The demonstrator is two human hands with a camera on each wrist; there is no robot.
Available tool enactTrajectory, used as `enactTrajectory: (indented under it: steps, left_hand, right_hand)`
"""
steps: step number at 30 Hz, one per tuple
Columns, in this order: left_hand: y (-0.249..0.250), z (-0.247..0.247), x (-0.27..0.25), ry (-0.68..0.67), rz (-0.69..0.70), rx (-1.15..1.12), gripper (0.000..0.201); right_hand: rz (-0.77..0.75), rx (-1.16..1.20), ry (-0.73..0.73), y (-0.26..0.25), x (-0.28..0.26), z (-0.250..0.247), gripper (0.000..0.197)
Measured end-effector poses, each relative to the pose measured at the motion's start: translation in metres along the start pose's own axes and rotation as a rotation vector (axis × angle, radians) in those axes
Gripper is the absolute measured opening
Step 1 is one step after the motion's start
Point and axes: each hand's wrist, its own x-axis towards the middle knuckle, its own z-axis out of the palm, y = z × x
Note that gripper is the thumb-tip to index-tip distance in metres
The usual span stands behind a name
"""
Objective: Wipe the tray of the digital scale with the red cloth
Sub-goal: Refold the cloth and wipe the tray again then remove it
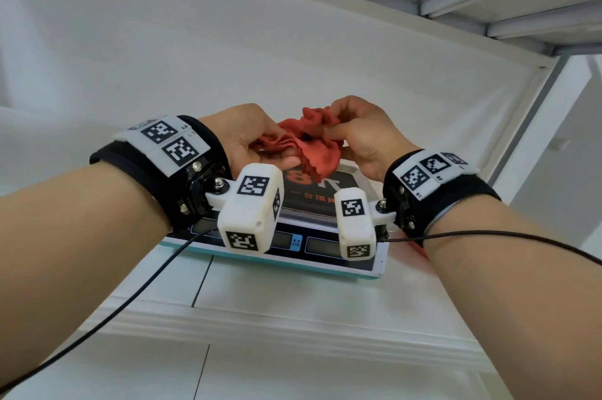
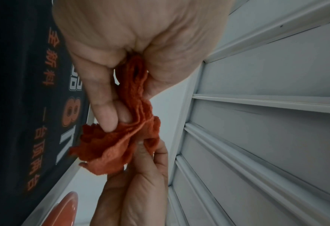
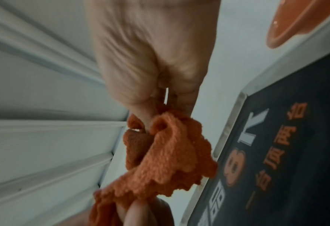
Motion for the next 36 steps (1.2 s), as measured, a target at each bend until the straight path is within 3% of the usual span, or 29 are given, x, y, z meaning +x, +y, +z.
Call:
enactTrajectory:
  steps: [5,11,15,21,26,31,36]
  left_hand:
    - [0.001,0.001,0.007,-0.019,-0.01,-0.042,0.018]
    - [0.001,0.002,0.007,-0.089,-0.06,-0.075,0.043]
    - [-0.003,0.007,0.007,-0.062,-0.015,0.033,0.015]
    - [0.001,0.007,0.014,-0.033,-0.013,0.072,0.009]
    - [0.002,0.007,0.018,-0.018,-0.003,0.076,0.01]
    - [0.003,0.006,0.02,-0.006,-0.022,0.083,0.012]
    - [0.002,0.007,0.022,-0.003,0.01,-0.005,0.016]
  right_hand:
    - [-0.143,-0.301,-0.117,-0.006,0.0,0.002,0.038]
    - [-0.098,-0.471,-0.293,-0.011,-0.007,0.004,0.041]
    - [-0.041,-0.279,-0.297,-0.011,-0.007,0.0,0.045]
    - [0.039,-0.152,-0.252,-0.006,-0.002,-0.003,0.04]
    - [0.215,-0.194,-0.229,-0.004,-0.004,-0.004,0.008]
    - [0.146,-0.21,-0.222,-0.006,-0.003,0.001,0.013]
    - [0.093,-0.334,-0.345,-0.011,-0.006,0.004,0.054]
